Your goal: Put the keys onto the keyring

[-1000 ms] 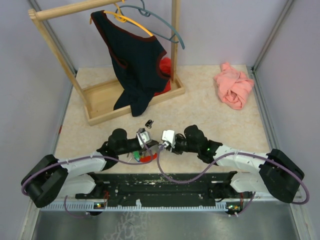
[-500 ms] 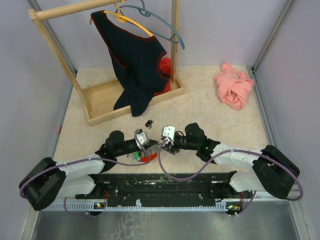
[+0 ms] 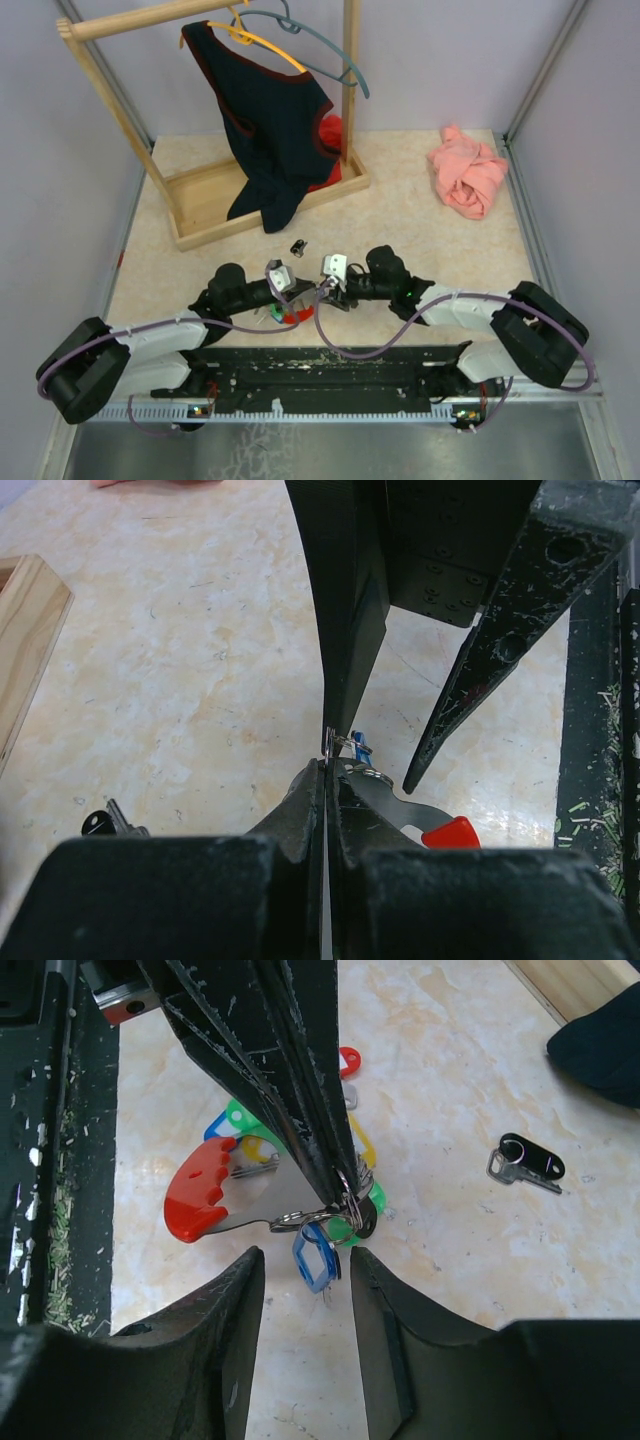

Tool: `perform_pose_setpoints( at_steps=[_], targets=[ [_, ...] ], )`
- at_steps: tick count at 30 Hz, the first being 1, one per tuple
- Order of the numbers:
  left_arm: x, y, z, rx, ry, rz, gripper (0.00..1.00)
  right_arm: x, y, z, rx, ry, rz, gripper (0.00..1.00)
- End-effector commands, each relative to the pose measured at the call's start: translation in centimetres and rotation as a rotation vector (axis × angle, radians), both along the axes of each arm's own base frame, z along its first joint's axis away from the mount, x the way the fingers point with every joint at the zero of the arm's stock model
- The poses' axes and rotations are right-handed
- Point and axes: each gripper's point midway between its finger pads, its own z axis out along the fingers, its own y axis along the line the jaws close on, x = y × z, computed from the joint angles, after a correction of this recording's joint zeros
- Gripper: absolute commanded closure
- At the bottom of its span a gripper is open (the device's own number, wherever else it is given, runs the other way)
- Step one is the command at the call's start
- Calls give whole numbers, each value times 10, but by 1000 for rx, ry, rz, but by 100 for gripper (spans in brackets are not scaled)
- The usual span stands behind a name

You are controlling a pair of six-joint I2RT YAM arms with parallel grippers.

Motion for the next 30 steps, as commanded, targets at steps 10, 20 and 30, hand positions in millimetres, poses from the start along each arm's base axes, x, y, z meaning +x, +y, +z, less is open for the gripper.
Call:
perform_pose_setpoints(
  at_steps=[10,20,30],
  targets=[
    [-3,0,20,-74,-41,-13,99,6,12,22,68,-37,33,79],
    [2,6,21,-81,-55,30,99,13,-5,36,-4,-92,-36,100],
    [1,4,20,-77,-55,20,81,9,-7,69,-13,-125,-4,100]
  ],
)
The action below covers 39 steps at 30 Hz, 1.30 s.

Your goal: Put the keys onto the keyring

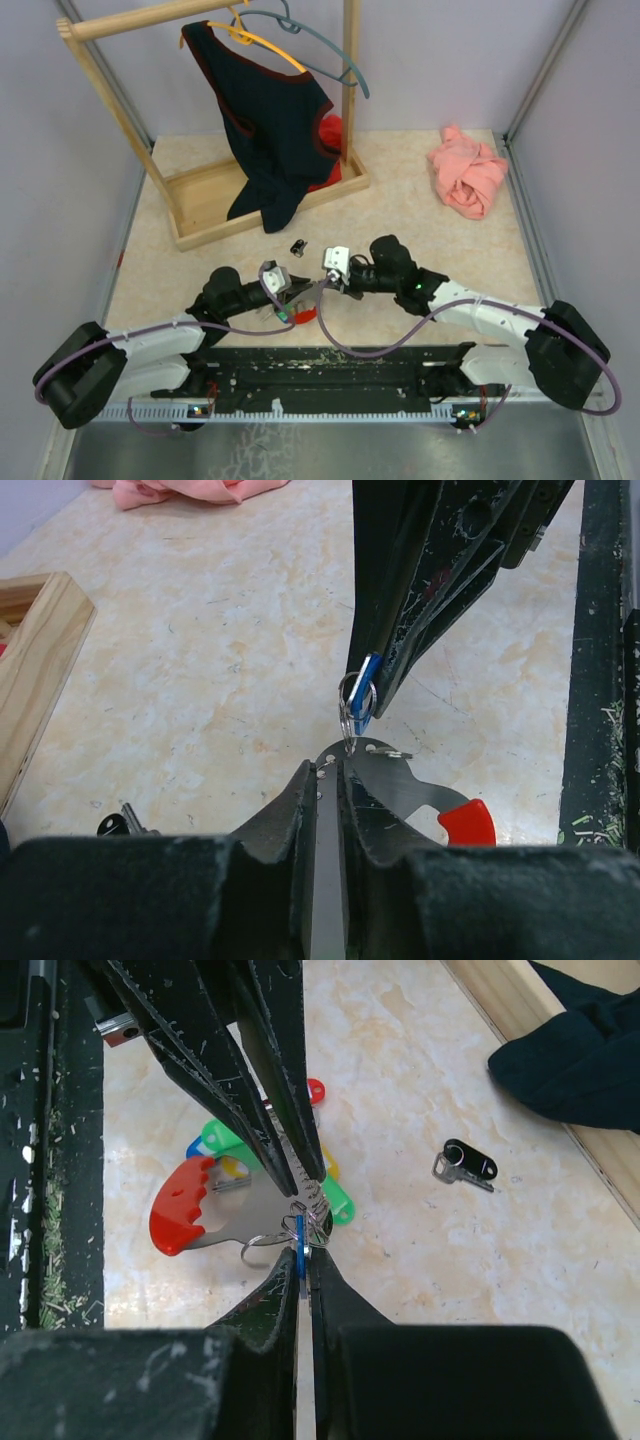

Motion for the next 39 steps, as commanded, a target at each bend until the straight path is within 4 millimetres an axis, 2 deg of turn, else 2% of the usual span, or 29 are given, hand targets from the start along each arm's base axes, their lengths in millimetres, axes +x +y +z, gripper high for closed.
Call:
perform_pose_setpoints(
  at_steps=[1,11,18,30,39],
  targets=[
    [0,-1,11,-33,-32,-8,79,3,5,32,28,-57,27,100],
    [-11,-9,14,-41,-24,-92,69,1,7,36,-27,-77,53,100],
    [-16,-17,11,-38,-6,-152,66,-1,12,39,-25,-88,59,100],
    [-8,-18,17,-55,-5,-117,68,-4,18,37,-42,-91,71,100],
    [-7,-21,15,-51,8,-119,79,-8,21,38,-52,-93,83,100]
  ],
)
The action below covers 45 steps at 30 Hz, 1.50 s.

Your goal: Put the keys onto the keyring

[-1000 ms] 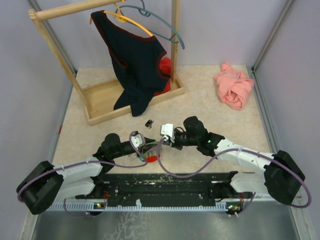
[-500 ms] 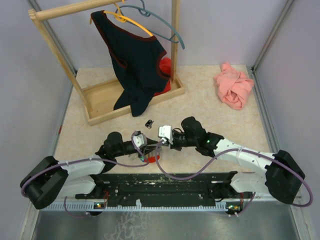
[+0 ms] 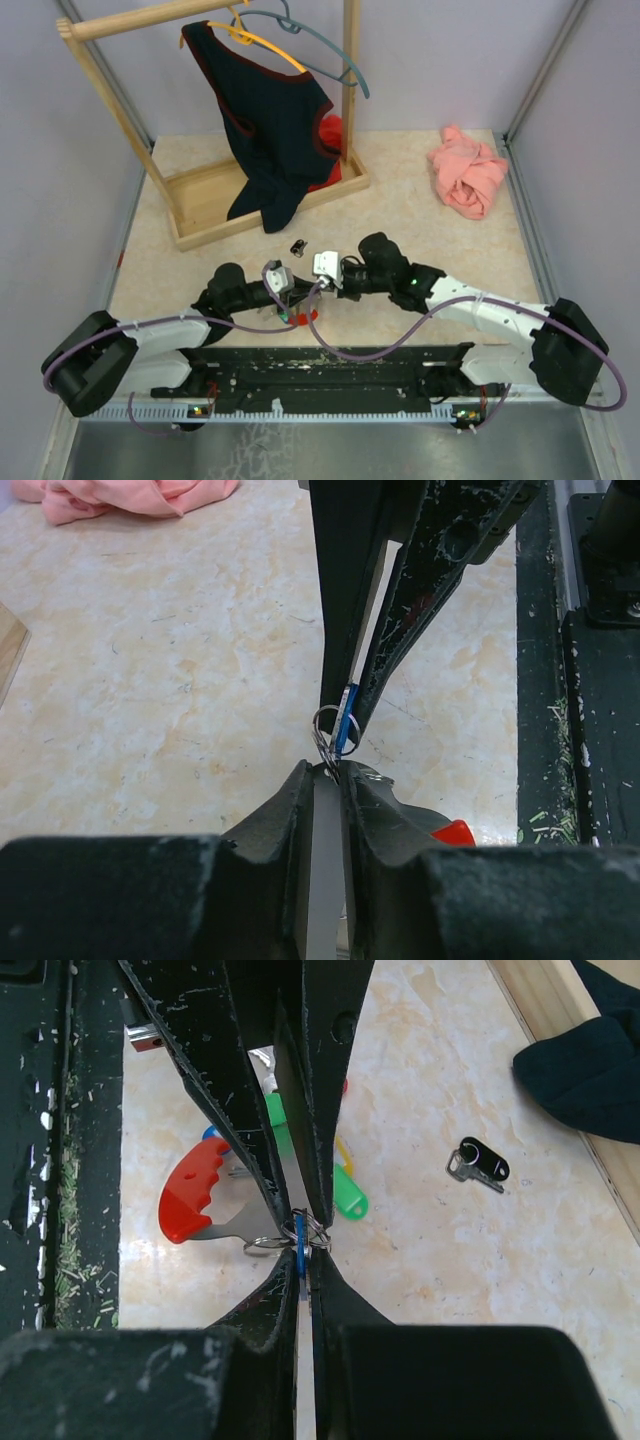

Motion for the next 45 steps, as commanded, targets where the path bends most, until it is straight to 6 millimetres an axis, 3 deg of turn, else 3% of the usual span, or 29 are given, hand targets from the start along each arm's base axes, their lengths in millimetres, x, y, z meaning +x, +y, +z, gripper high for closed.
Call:
perform_pose_setpoints(
  at_steps=[1,5,10,16,22,30,33,37,45],
  targets=[
    [6,-6,17,-41,-25,-1,81,7,15,30,55,-62,16,100],
    [8,-6,18,-44,-23,11,99,10,7,25,16,-68,-22,100],
    [15,2,18,-48,-25,79,99,22,-12,17,-11,-85,-157,100],
    [16,8,24,-72,-39,115,99,28,-21,-6,-53,-51,-236,100],
    [14,10,31,-109,-49,119,99,23,-18,-27,-82,6,-220,100],
    [10,8,37,-153,-52,98,99,20,-1,-30,-108,2,-176,100],
    [10,9,34,-152,-50,102,99,29,-6,-22,-114,-42,-214,100],
    [15,12,29,-128,-54,134,99,35,-9,5,-83,-111,-224,100],
    [18,12,22,-80,-49,140,77,30,-2,42,-26,-156,-167,100]
  ],
)
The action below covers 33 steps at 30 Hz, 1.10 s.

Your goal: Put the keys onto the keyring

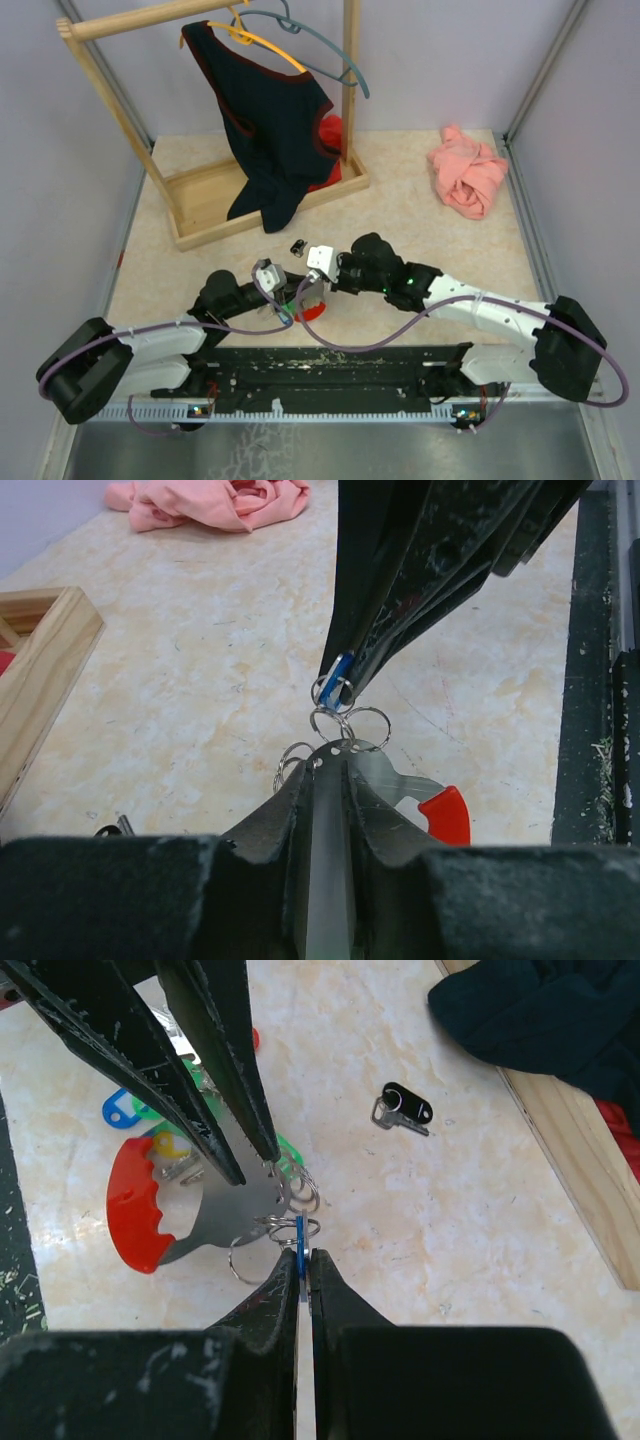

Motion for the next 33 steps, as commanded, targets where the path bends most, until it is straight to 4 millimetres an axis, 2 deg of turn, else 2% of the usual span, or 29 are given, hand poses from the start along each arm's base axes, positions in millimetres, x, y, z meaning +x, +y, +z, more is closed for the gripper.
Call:
perform_pose_setpoints(
  at_steps=[1,13,18,22,29,33],
  targets=[
    [3,-2,9,-4,-29,-3,75,1,12,45,82,-75,41,100],
    [-6,-11,15,-26,13,-74,64,-7,24,54,90,-81,85,100],
    [-9,-16,10,-26,61,-98,63,-6,28,53,78,-80,73,100],
    [-3,-16,9,-34,86,-64,63,-7,30,53,80,-75,75,100],
    [0,-13,16,-49,95,-39,63,-8,32,54,78,-75,73,100],
    [-6,-11,19,-64,127,-44,58,-7,33,53,70,-76,63,100]
  ],
)
